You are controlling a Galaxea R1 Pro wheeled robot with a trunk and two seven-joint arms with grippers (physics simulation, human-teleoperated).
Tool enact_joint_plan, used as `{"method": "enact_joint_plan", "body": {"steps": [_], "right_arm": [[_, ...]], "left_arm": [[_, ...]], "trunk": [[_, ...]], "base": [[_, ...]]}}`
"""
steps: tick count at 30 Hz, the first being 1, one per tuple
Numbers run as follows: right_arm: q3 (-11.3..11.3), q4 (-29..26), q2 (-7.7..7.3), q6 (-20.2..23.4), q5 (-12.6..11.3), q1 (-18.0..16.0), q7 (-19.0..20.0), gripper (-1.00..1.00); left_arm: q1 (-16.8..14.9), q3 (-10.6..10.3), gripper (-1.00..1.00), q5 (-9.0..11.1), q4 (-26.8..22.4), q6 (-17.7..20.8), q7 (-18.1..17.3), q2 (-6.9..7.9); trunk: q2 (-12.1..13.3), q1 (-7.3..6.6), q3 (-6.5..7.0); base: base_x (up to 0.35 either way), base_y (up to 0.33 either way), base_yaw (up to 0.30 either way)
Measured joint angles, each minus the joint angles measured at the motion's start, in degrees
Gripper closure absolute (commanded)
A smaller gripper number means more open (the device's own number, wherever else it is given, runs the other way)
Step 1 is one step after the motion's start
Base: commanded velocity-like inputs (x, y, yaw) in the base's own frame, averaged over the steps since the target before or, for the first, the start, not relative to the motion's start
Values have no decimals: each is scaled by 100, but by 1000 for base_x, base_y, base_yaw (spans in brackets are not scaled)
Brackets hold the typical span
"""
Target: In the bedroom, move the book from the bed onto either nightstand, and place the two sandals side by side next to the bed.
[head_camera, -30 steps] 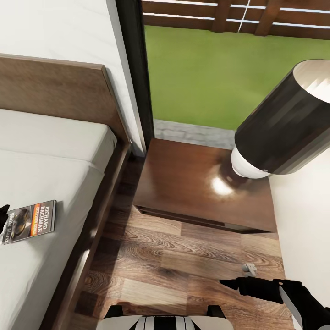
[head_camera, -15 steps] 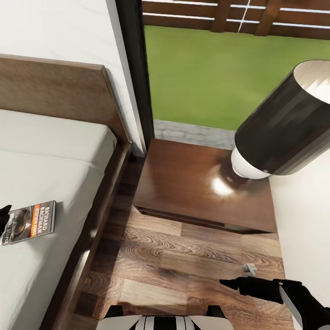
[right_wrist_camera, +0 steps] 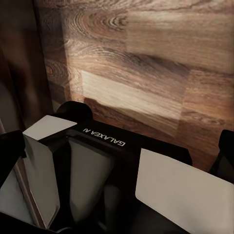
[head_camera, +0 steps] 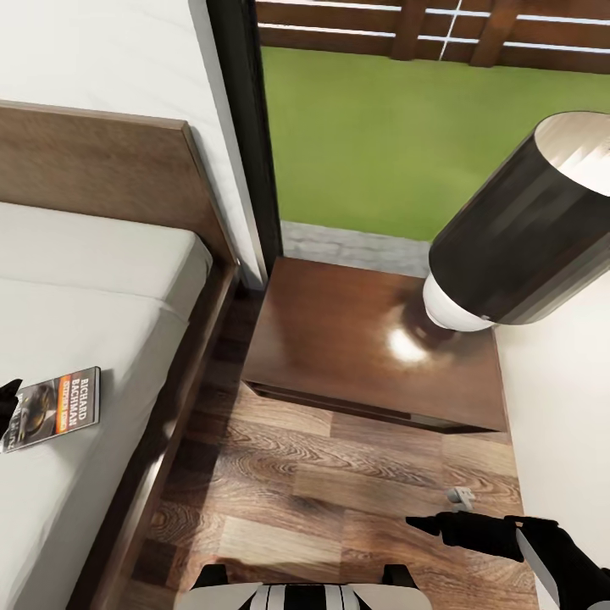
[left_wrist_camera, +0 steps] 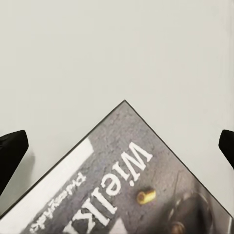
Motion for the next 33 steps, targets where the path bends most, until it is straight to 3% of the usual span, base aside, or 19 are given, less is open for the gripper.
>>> {"method": "enact_joint_plan", "body": {"steps": [24,27,33], "right_arm": [[0,-1,0,-1,-1,0,0,-100],[0,-2,0,-3,-1,-1,0,-100],[0,-4,0,-2,0,-2,0,-100]], "left_arm": [[0,-3,-100,24,0,17,-3,-1],[3,-5,-100,5,6,34,14,-2],[4,-5,-100,5,6,35,14,-2]], "trunk": [[0,0,0],[119,-65,53],[120,-66,54]], "base": [[-11,0,0],[-1,0,0],[0,0,0]]}}
